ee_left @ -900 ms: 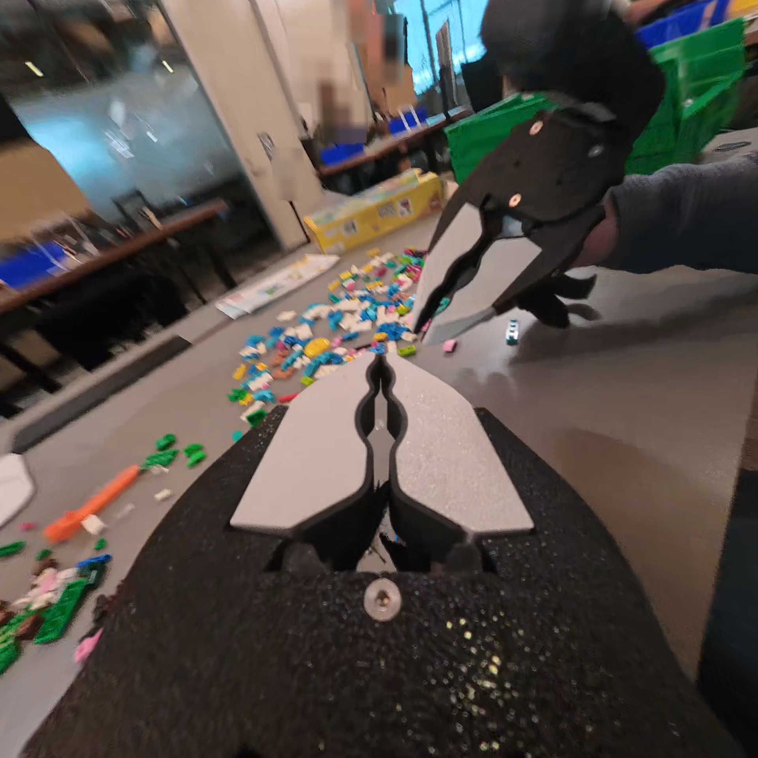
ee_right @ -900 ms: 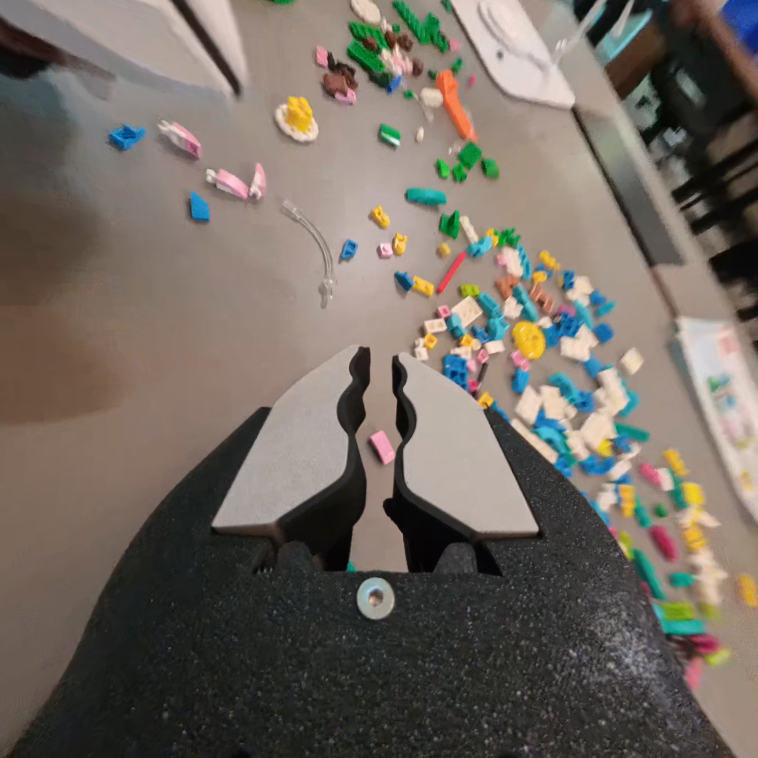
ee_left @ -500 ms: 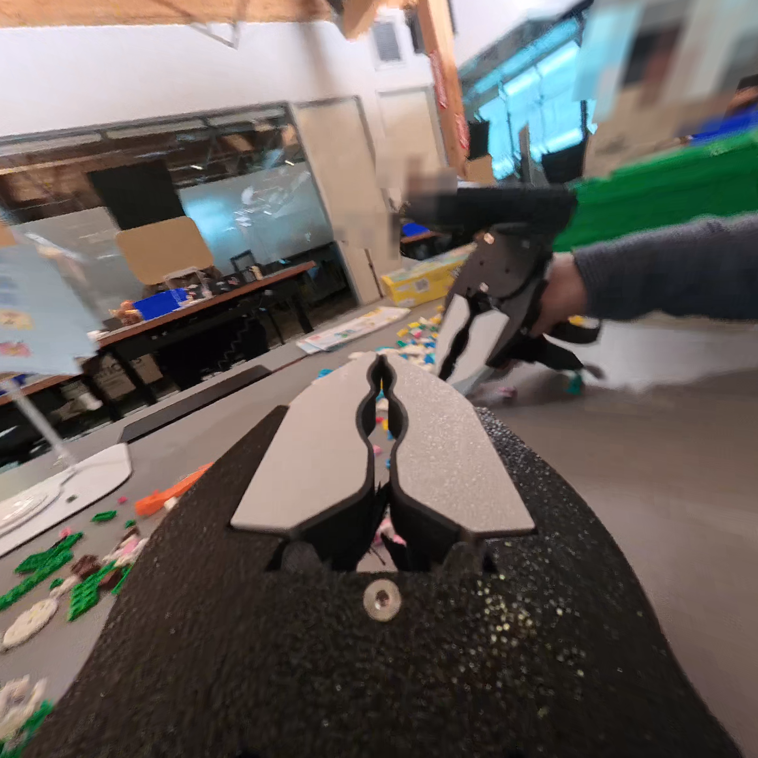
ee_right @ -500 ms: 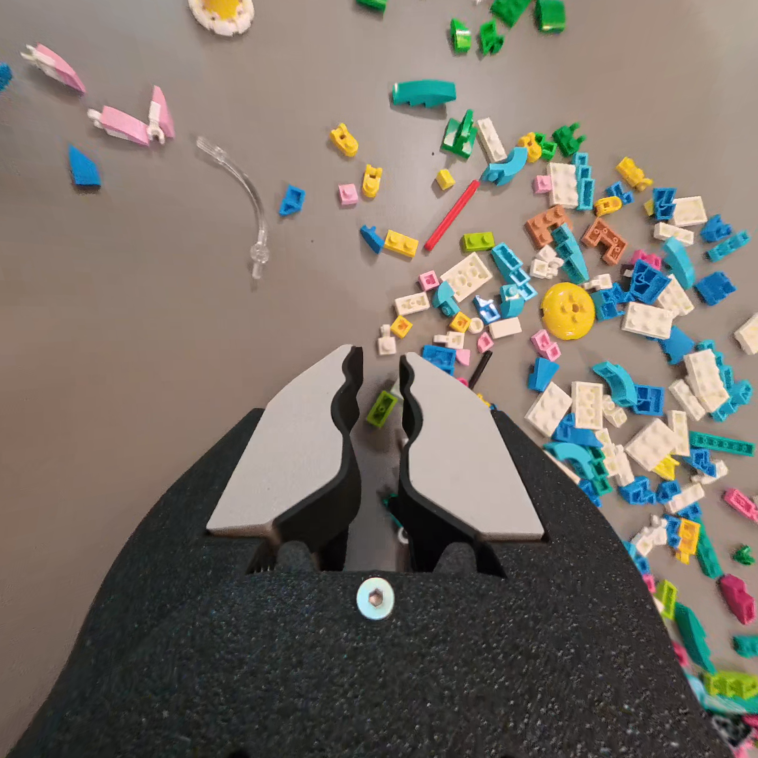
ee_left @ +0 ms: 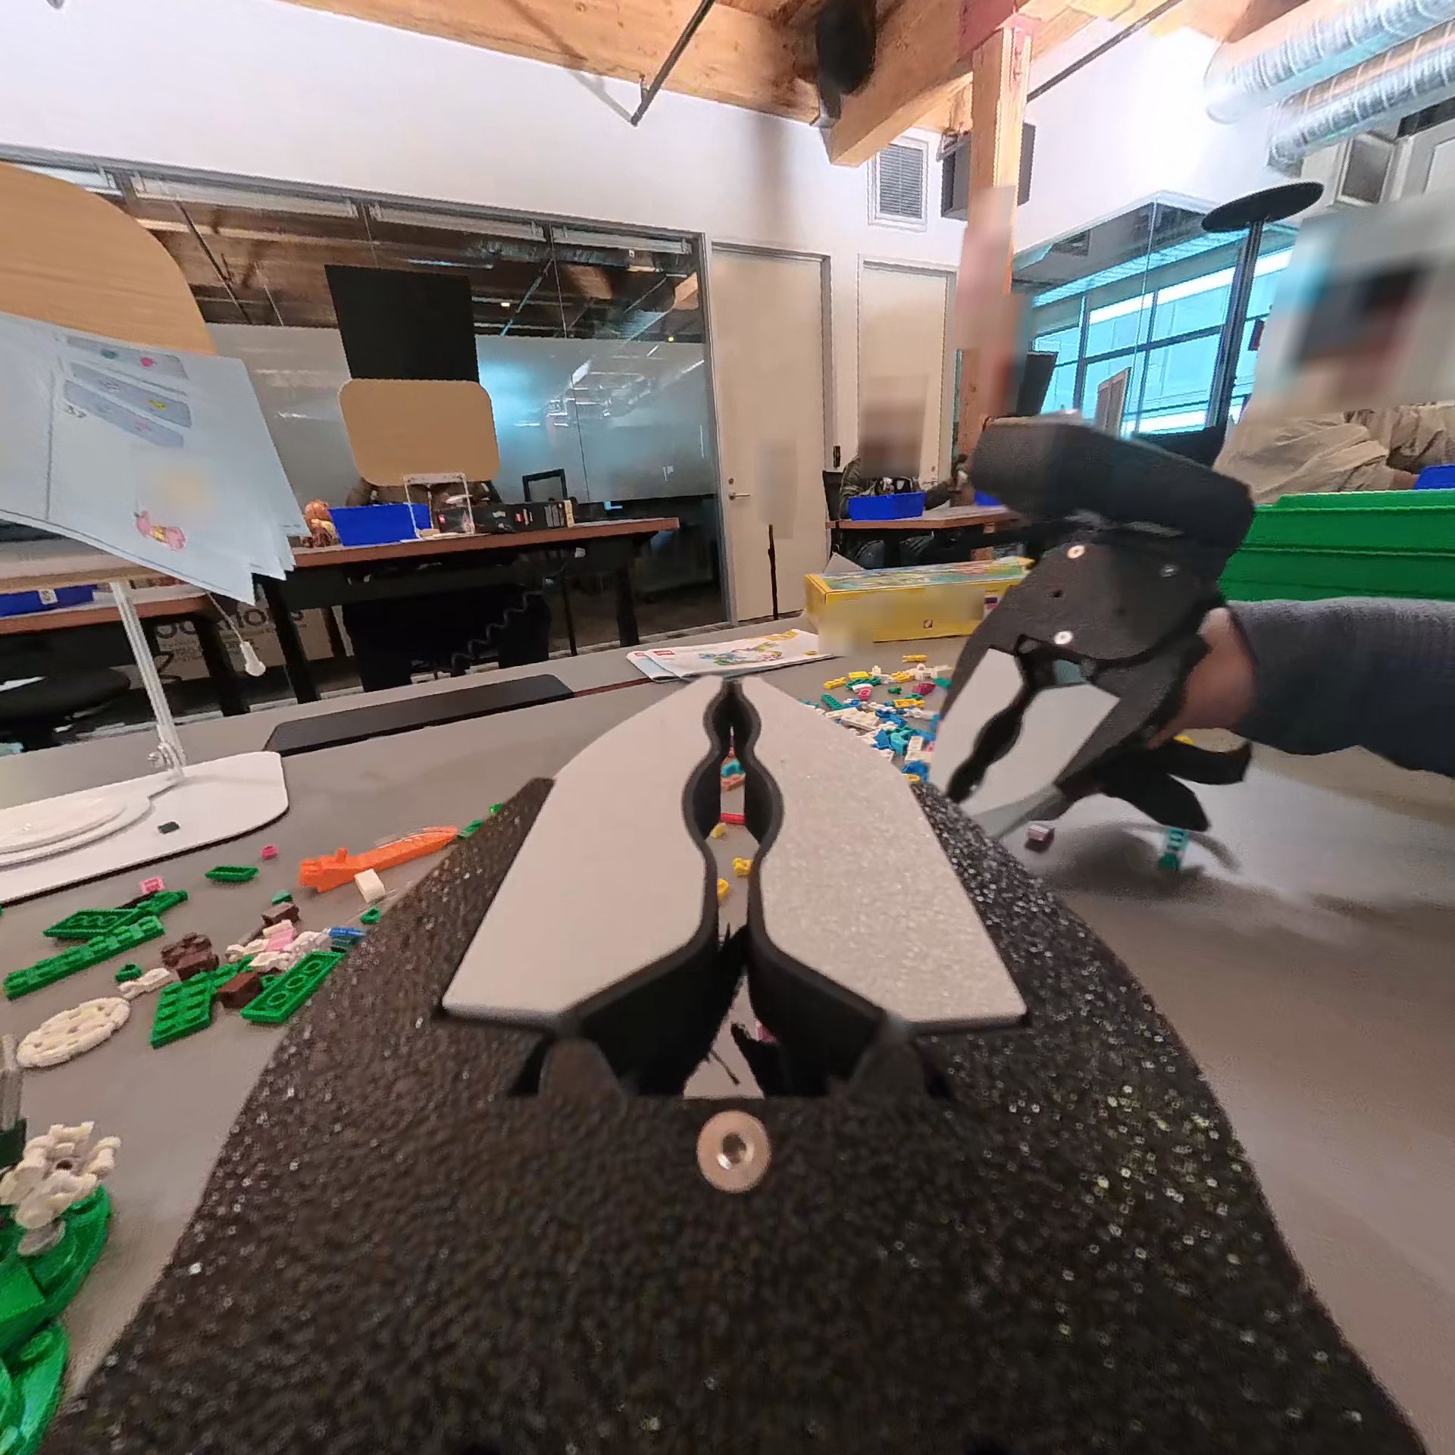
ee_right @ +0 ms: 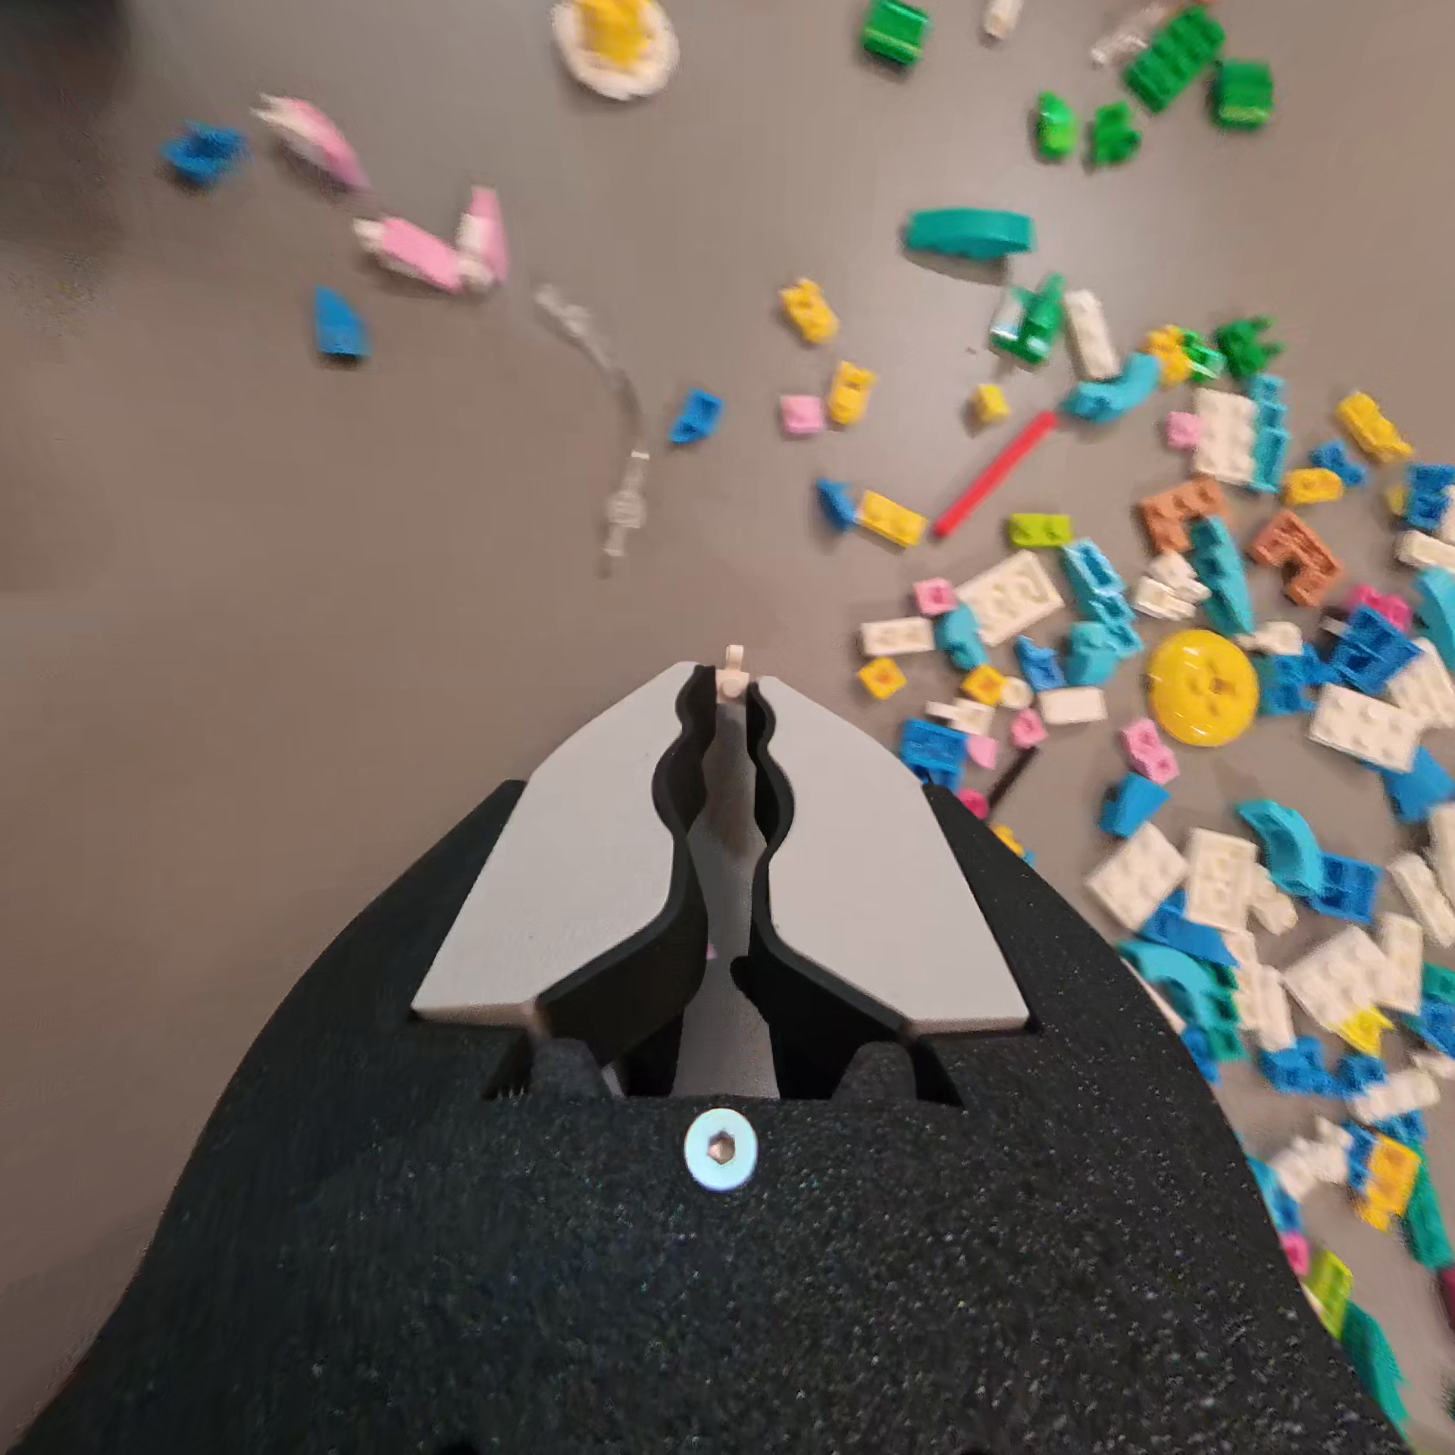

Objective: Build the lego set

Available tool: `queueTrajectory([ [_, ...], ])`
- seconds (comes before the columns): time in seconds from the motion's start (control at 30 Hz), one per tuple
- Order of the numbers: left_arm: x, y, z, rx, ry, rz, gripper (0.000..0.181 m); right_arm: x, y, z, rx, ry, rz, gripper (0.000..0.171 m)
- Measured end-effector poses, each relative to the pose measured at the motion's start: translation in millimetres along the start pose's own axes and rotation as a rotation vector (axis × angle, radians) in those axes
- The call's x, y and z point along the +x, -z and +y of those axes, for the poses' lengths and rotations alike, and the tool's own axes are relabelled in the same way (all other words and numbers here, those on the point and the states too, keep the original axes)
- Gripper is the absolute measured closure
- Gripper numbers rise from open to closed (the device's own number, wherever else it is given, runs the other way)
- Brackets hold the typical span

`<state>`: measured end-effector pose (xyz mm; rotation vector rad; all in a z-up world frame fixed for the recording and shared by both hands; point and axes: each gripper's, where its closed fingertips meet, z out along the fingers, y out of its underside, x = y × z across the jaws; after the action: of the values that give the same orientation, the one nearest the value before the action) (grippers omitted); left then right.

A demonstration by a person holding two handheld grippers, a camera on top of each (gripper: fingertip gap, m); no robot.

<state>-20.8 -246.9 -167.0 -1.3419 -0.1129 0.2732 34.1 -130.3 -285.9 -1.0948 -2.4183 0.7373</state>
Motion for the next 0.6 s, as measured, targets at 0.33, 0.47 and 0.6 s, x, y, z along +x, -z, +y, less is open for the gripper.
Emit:
queueTrajectory([
  [0.33,11.7,-3.2,4.4,-0.031,-0.031,0.057,0.181,-62.5,4.7,4.6,-0.030,0.113,-0.110,0.159],
  [0.47,15.6,-4.0,5.9,-0.043,-0.047,0.072,0.181,-45.1,25.3,21.3,-0.085,0.058,-0.063,0.149],
  [0.6,21.5,-5.4,8.4,-0.060,-0.061,0.098,0.181,-21.0,39.9,42.1,-0.149,0.056,-0.017,0.147],
])
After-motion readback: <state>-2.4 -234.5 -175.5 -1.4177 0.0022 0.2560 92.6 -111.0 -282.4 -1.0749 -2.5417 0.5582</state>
